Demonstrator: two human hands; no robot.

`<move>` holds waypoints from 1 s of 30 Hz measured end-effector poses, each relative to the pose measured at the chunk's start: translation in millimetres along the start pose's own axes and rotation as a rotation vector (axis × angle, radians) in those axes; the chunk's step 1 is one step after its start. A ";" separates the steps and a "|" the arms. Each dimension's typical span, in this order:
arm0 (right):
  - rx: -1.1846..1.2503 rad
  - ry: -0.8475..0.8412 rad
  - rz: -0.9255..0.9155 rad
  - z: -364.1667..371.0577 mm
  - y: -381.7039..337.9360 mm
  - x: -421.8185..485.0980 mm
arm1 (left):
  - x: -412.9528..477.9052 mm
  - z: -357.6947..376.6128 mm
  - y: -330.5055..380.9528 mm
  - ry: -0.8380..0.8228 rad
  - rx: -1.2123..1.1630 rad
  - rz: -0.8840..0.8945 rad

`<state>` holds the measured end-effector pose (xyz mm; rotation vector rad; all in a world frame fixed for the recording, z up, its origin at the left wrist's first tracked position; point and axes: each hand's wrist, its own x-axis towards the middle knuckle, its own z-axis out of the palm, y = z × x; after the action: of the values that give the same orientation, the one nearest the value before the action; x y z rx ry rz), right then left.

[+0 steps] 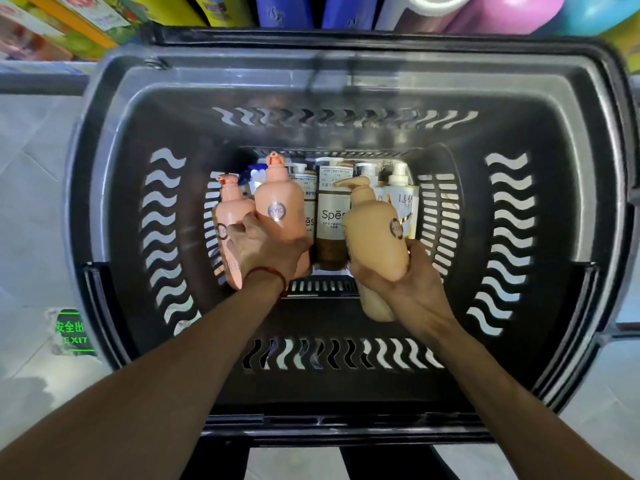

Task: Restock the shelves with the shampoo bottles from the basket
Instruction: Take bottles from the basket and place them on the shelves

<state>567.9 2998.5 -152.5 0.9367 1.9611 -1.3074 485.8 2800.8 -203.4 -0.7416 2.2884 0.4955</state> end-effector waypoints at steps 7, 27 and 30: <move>0.050 0.080 0.015 6.1 6.4 -12.6 | 6.7 -4.6 -12.6 -0.060 -0.037 0.066; 0.095 0.084 0.028 -1.2 -13.2 -47.7 | -41.7 -31.6 -35.4 -0.202 -0.380 0.098; 0.131 0.078 0.039 -7.6 -31.6 -77.2 | -68.5 -65.1 -33.9 -0.233 -0.449 0.102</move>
<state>585.7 2979.6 -72.8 1.0980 1.9237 -1.4105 517.6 2766.0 -114.7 -0.7327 2.0221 1.1072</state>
